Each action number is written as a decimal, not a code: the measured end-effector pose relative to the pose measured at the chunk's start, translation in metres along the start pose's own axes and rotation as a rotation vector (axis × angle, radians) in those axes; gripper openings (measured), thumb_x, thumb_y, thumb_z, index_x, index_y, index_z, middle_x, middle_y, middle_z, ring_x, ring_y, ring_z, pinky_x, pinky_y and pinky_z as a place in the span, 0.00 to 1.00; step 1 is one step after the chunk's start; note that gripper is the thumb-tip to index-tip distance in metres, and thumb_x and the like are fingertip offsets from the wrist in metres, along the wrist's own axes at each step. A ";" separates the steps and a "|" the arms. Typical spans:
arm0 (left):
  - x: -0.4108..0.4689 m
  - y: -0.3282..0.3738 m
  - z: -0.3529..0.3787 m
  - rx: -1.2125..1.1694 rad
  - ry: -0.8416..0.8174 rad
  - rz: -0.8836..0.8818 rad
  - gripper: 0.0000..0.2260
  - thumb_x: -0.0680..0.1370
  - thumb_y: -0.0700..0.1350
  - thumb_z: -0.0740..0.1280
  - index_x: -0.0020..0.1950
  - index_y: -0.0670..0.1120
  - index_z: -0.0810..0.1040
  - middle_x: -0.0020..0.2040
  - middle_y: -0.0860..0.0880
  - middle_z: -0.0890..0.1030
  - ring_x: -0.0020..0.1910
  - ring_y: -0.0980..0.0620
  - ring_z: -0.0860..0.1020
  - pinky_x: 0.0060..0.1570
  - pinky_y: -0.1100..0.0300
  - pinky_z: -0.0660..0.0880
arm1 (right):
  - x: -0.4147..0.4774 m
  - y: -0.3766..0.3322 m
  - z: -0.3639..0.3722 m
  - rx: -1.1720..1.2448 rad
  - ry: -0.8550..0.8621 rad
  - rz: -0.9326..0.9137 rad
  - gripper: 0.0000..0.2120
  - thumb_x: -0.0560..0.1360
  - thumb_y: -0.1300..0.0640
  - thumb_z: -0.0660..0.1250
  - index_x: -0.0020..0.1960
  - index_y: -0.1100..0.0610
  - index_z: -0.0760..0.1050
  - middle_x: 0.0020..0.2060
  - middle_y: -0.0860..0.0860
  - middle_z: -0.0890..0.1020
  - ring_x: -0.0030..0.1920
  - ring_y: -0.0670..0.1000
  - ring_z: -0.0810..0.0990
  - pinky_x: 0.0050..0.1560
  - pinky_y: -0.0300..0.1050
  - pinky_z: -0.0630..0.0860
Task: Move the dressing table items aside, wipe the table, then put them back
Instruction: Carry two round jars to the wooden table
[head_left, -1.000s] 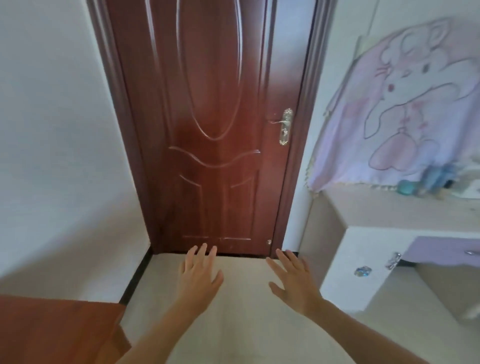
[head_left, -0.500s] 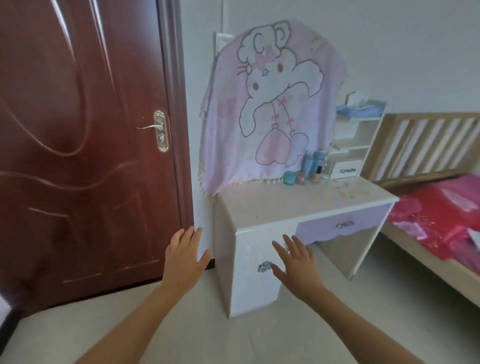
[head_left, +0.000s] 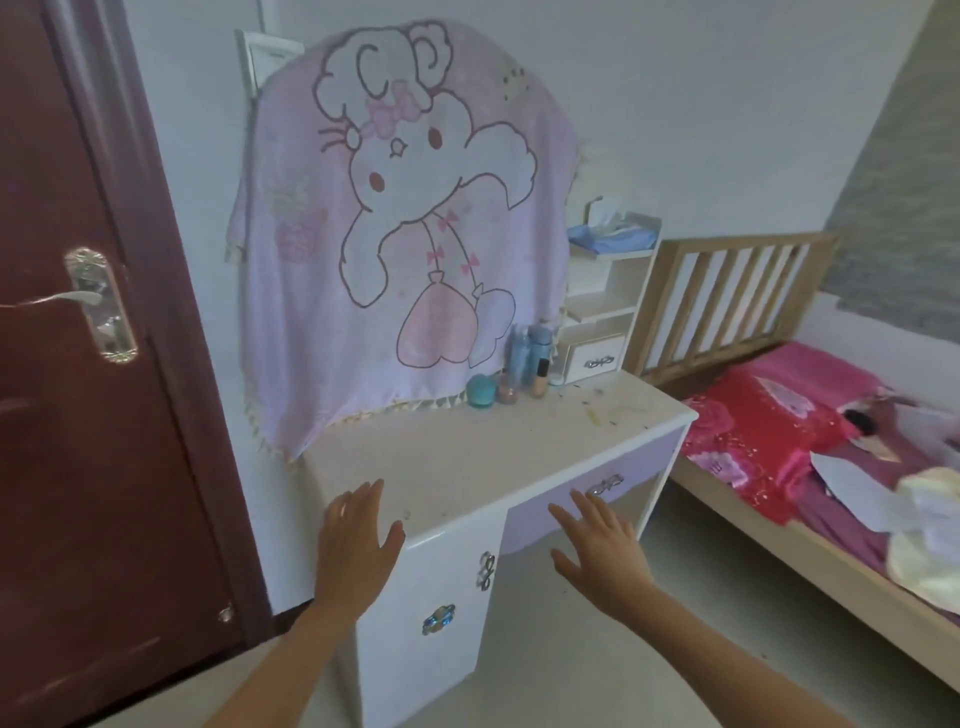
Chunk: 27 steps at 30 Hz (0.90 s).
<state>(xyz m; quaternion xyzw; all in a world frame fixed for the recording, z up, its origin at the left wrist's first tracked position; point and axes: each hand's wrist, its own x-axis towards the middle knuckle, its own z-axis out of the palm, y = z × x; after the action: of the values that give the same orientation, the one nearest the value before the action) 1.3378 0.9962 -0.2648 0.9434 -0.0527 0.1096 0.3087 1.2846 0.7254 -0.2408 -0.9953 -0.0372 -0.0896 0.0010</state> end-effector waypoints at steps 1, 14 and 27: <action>0.015 0.002 0.009 -0.003 -0.016 -0.007 0.24 0.78 0.47 0.62 0.73 0.43 0.62 0.71 0.45 0.67 0.71 0.42 0.61 0.68 0.48 0.61 | 0.009 0.013 0.004 0.002 0.002 0.002 0.27 0.78 0.46 0.56 0.75 0.50 0.54 0.75 0.54 0.52 0.76 0.56 0.49 0.73 0.55 0.52; 0.146 0.098 0.142 0.002 -0.144 0.119 0.24 0.77 0.46 0.63 0.72 0.43 0.63 0.69 0.45 0.70 0.70 0.43 0.63 0.65 0.52 0.65 | 0.084 0.162 0.049 0.047 0.027 0.164 0.27 0.70 0.50 0.69 0.67 0.51 0.68 0.63 0.56 0.73 0.66 0.57 0.71 0.60 0.55 0.71; 0.232 0.163 0.231 0.040 -0.026 -0.143 0.25 0.77 0.47 0.63 0.73 0.44 0.62 0.70 0.45 0.68 0.70 0.44 0.61 0.66 0.52 0.63 | 0.238 0.278 0.100 0.059 -0.050 -0.126 0.31 0.57 0.43 0.75 0.56 0.51 0.71 0.48 0.53 0.84 0.46 0.54 0.84 0.34 0.44 0.80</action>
<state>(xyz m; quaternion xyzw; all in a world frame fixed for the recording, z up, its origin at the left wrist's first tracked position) 1.5763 0.7205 -0.2974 0.9520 0.0130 0.0763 0.2961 1.5569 0.4665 -0.2956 -0.9925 -0.1023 -0.0632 0.0238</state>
